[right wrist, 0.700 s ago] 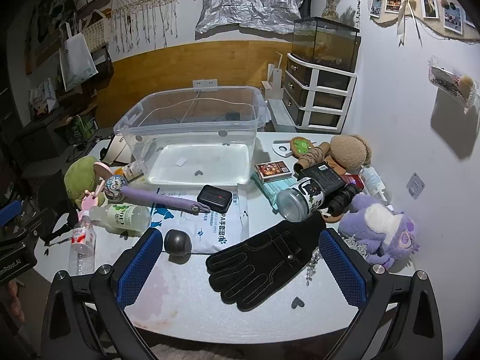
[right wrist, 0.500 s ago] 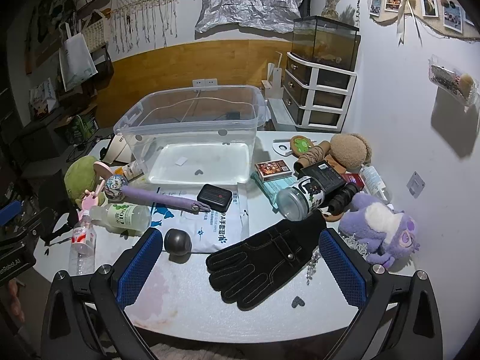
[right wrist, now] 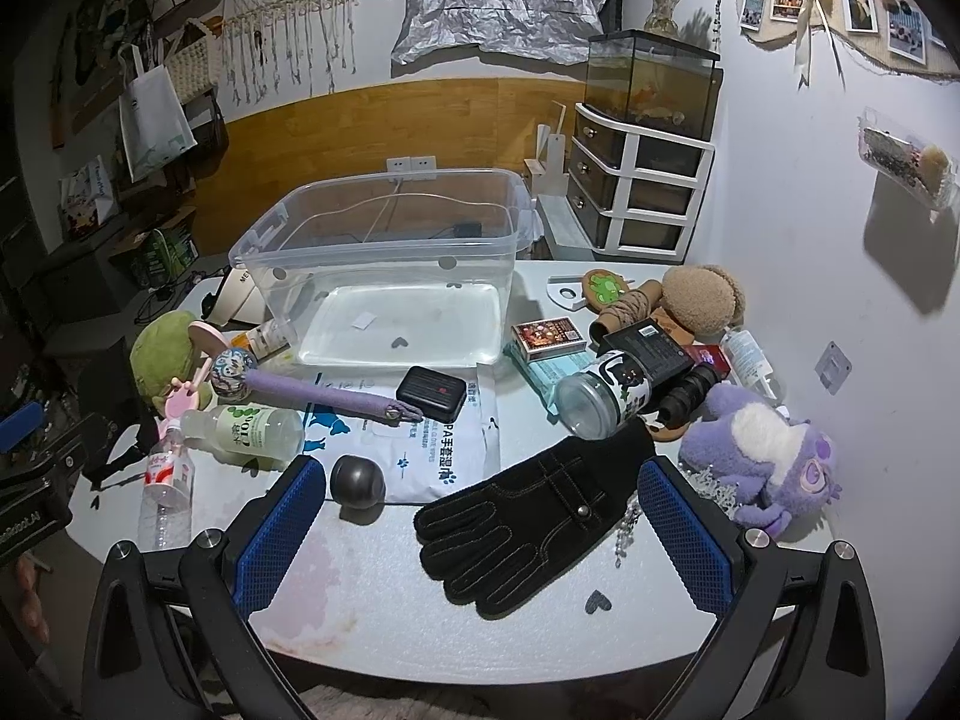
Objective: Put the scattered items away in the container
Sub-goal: 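Move the right tool toward the purple massager on the table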
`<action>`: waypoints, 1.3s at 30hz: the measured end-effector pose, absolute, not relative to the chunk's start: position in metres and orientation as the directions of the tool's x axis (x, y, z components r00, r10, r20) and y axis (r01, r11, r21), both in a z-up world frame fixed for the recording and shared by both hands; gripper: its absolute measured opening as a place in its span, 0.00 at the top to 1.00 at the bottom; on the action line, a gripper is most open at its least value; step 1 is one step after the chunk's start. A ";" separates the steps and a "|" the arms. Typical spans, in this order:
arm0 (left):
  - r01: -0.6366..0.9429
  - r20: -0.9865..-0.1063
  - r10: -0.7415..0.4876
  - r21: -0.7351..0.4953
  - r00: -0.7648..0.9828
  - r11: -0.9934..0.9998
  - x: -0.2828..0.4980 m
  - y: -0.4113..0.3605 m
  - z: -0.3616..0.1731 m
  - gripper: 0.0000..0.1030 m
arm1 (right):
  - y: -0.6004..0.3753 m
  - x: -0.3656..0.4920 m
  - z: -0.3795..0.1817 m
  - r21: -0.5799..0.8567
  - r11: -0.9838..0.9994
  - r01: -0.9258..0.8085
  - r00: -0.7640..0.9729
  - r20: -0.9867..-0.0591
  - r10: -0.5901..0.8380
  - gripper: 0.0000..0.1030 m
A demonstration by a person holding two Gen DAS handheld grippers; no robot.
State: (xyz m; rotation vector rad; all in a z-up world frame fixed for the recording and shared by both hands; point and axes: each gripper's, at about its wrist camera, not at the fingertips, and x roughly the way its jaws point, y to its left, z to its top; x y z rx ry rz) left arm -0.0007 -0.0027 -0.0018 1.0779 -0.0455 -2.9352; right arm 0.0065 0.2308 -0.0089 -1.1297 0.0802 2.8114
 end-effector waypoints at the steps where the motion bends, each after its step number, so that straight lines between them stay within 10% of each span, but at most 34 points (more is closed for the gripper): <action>1: 0.006 -0.648 -0.022 0.027 -0.762 -1.000 -0.002 -0.004 -0.003 0.00 | 0.231 0.007 -0.009 0.007 -0.993 -0.122 -0.717 -0.692 0.083 0.00; 39: 0.023 -0.635 -0.019 0.002 -0.772 -1.000 0.009 0.012 -0.033 0.00 | 0.234 0.020 -0.046 -0.004 -0.999 -0.052 -0.789 -0.613 0.043 0.00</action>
